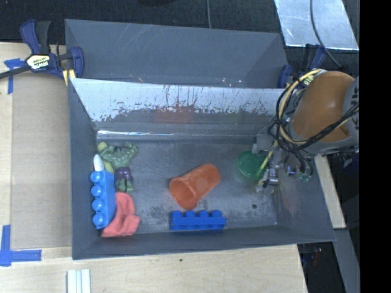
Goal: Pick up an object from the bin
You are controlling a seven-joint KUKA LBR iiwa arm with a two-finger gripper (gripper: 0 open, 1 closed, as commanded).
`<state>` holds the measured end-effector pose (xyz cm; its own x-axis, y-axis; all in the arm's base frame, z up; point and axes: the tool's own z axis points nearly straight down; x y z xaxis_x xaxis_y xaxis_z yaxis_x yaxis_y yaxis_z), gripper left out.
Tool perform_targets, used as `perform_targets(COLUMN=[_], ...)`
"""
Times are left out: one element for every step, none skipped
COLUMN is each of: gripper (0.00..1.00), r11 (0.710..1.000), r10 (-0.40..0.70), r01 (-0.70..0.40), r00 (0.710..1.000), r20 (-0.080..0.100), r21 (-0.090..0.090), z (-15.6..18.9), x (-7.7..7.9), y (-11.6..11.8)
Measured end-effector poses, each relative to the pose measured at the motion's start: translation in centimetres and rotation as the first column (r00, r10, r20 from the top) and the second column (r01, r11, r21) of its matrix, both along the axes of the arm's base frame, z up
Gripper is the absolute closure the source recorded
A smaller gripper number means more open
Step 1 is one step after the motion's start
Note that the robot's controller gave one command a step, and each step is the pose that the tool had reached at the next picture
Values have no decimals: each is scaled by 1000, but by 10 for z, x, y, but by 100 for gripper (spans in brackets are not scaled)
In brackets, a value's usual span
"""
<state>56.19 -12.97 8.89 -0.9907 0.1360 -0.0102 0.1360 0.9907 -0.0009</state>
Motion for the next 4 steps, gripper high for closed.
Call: perform_targets(gripper=[100, 100, 100, 0], r11=[939, 939, 942, 953], r10=[344, 344, 337, 304], r01=[-344, -344, -336, -304], r00=[939, 939, 942, 953], r20=[6, 6, 8, 7], r21=[-2, -3, -6, -9], z=[-17, -17, -16, 34], x=[23, 23, 5, -31], y=[7, 7, 60, 68])
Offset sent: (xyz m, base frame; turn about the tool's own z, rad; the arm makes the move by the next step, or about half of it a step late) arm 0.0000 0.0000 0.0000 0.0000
